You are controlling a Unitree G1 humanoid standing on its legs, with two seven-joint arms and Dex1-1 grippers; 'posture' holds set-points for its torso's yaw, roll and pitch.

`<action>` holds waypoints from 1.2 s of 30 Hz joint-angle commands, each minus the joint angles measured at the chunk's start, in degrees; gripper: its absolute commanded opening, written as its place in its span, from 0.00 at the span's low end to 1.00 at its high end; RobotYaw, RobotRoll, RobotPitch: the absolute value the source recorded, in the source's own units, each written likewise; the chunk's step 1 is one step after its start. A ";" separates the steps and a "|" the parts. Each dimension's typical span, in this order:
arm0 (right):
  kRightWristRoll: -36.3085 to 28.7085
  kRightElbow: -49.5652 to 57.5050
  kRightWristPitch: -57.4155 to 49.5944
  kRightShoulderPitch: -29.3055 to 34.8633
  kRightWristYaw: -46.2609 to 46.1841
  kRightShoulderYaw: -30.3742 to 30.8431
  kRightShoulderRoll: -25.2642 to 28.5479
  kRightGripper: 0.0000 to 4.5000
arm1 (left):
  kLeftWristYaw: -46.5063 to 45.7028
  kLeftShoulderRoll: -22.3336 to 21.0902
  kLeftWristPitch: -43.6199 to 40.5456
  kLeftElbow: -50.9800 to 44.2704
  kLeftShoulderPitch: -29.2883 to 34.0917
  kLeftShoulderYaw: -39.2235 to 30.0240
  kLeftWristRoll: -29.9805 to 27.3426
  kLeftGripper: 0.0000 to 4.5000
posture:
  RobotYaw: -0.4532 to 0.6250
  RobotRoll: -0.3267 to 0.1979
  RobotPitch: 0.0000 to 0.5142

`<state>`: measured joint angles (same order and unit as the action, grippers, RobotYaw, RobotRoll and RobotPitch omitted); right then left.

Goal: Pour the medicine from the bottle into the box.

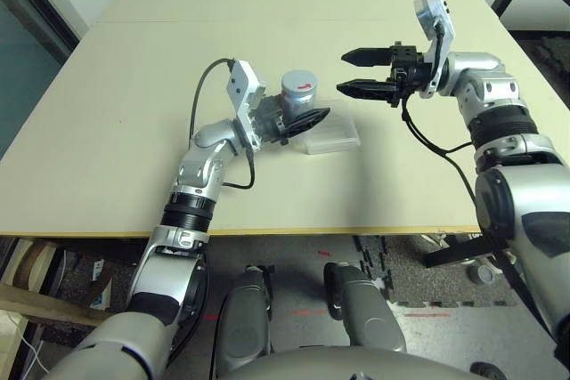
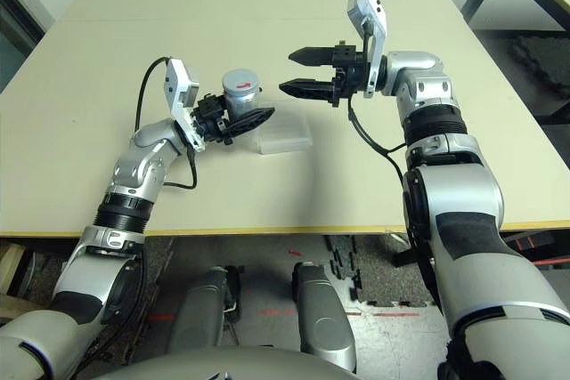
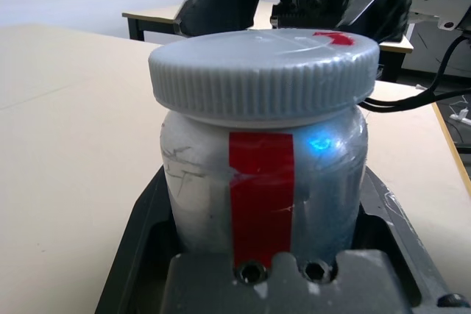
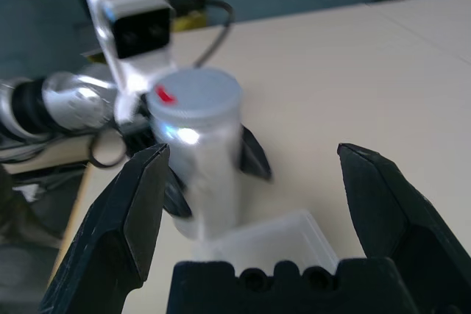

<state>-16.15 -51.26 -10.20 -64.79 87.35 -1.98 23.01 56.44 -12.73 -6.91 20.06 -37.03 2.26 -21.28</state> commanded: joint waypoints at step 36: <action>-7.47 5.26 -8.87 -0.63 -6.30 -3.13 -8.66 0.57 | 0.20 0.50 0.19 -1.10 0.64 0.56 0.12 0.58 | 0.29 0.62 0.30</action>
<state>-20.03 -46.81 -15.53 -63.88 82.94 -1.49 14.28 56.39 -12.33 -6.70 19.79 -37.14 2.21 -21.46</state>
